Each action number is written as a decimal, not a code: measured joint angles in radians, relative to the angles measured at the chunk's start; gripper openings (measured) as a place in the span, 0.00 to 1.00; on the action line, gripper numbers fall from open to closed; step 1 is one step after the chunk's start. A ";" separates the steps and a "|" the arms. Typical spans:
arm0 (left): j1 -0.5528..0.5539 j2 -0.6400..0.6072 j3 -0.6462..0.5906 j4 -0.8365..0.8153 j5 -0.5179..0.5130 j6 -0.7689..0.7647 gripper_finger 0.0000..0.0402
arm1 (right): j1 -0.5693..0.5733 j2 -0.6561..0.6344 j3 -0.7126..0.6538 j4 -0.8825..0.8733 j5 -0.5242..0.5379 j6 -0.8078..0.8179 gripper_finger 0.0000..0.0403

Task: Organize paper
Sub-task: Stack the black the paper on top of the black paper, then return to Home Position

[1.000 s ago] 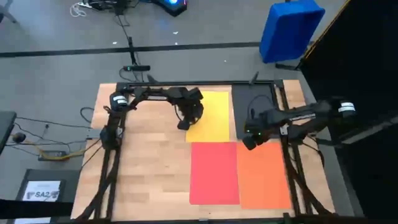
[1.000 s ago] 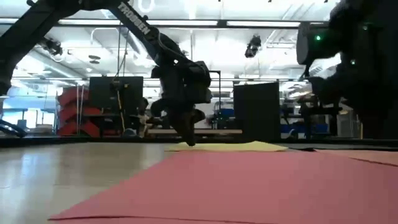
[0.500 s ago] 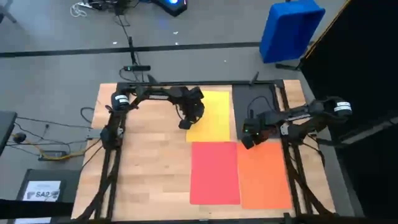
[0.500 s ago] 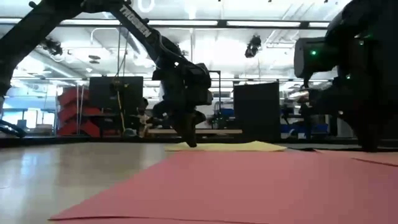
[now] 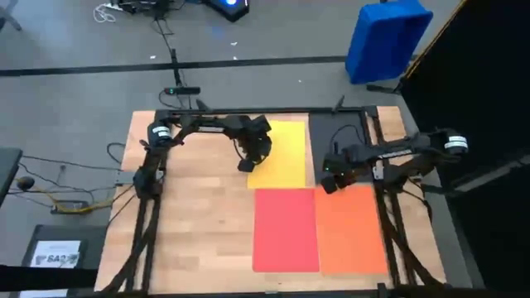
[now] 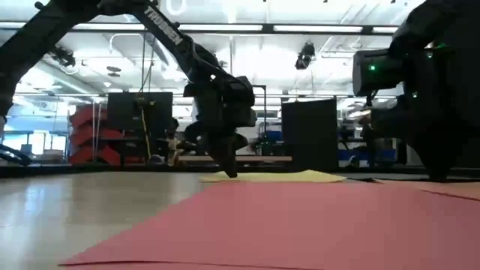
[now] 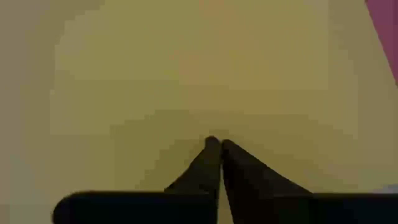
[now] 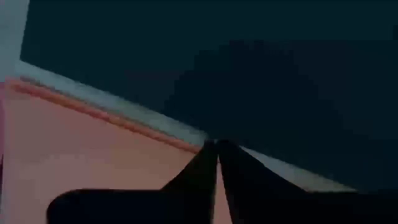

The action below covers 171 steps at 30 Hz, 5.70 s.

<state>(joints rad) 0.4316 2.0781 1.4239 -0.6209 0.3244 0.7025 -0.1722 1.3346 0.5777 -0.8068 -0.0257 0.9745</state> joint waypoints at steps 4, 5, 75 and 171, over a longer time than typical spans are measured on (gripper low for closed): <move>0.000 0.000 0.000 0.000 0.000 0.000 0.00 | 0.002 0.000 0.000 0.001 -0.016 -0.003 0.00; 0.000 0.000 0.000 0.000 -0.001 0.000 0.00 | 0.011 0.000 0.000 0.001 -0.020 -0.001 0.00; 0.000 0.001 -0.002 0.026 -0.007 -0.083 0.00 | -0.074 0.061 0.023 -0.054 0.038 -0.070 0.00; -0.297 -2.079 -1.301 0.651 -0.460 -0.783 0.00 | 0.007 -1.319 -0.568 1.042 0.186 -0.871 0.00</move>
<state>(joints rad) 0.1341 -0.0013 0.1231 0.0302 -0.1353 -0.0807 -0.1650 0.0153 0.0099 0.2351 0.1601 0.1033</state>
